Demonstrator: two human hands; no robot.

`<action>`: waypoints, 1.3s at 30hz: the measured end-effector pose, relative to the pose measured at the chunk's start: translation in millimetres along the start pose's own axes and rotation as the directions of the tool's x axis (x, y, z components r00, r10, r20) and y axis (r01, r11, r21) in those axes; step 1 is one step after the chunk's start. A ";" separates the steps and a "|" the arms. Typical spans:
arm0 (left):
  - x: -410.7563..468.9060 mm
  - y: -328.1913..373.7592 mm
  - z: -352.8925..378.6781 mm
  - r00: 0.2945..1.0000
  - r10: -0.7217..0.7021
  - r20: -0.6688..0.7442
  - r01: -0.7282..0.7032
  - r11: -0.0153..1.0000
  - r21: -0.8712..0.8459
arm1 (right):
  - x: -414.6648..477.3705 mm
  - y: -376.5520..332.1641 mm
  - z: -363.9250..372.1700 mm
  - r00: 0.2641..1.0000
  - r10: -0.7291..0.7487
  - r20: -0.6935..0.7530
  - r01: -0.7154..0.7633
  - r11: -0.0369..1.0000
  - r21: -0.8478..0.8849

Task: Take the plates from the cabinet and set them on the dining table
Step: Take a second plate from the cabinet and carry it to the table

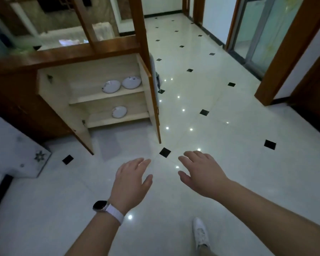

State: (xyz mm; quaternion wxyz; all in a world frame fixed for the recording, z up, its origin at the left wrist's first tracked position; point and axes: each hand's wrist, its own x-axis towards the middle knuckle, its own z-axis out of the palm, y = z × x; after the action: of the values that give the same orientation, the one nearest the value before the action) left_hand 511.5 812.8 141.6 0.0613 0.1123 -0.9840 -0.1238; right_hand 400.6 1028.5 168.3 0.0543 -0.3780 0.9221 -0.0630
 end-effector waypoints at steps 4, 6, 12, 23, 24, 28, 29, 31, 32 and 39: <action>46.0 6.6 1.1 0.997 -0.077 0.021 0.076 0.997 0.029 | 54.2 29.2 -7.9 0.996 -0.071 0.058 0.068 0.996 0.053; 73.0 12.3 -0.7 0.995 -0.096 0.006 0.095 0.994 0.047 | 80.4 47.0 -13.0 0.993 -0.117 0.030 0.115 0.992 0.055; 130.5 20.6 -19.2 0.989 -0.138 -0.059 0.143 0.984 0.109 | 160.6 72.2 -32.5 0.971 -0.236 -0.038 0.238 0.966 0.101; 181.7 -67.9 -38.0 0.959 -0.250 -0.132 0.270 0.950 0.157 | 285.7 15.9 -30.0 0.907 -0.421 0.008 0.418 0.902 0.104; 188.3 -81.8 -35.8 0.958 -0.255 -0.129 0.273 0.950 0.151 | 298.7 9.7 -26.7 0.904 -0.427 0.016 0.424 0.901 0.097; 223.8 -144.7 -30.6 0.960 -0.242 -0.140 0.261 0.955 0.141 | 360.8 -19.7 -14.3 0.912 -0.407 0.039 0.404 0.912 0.067; 233.6 -161.9 -31.3 0.961 -0.232 -0.150 0.252 0.959 0.134 | 377.5 -28.9 -11.4 0.915 -0.402 0.042 0.400 0.915 0.049; 253.0 -196.8 -36.2 0.964 -0.221 -0.147 0.237 0.966 0.103 | 410.5 -49.8 -8.8 0.921 -0.387 0.055 0.386 0.922 0.022; 262.3 -214.1 -40.2 0.966 -0.219 -0.140 0.232 0.968 0.091 | 426.8 -60.7 -8.9 0.923 -0.380 0.063 0.380 0.925 0.009; 331.8 -335.6 -74.9 0.969 -0.177 -0.171 0.189 0.981 0.055 | 536.1 -132.0 -27.2 0.939 -0.344 -0.014 0.342 0.937 -0.070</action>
State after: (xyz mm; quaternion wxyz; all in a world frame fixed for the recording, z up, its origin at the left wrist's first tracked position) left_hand 270.8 400.4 158.0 0.1271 0.2144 -0.9648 -0.0843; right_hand 108.0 560.0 187.8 0.0177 -0.5337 0.8443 -0.0455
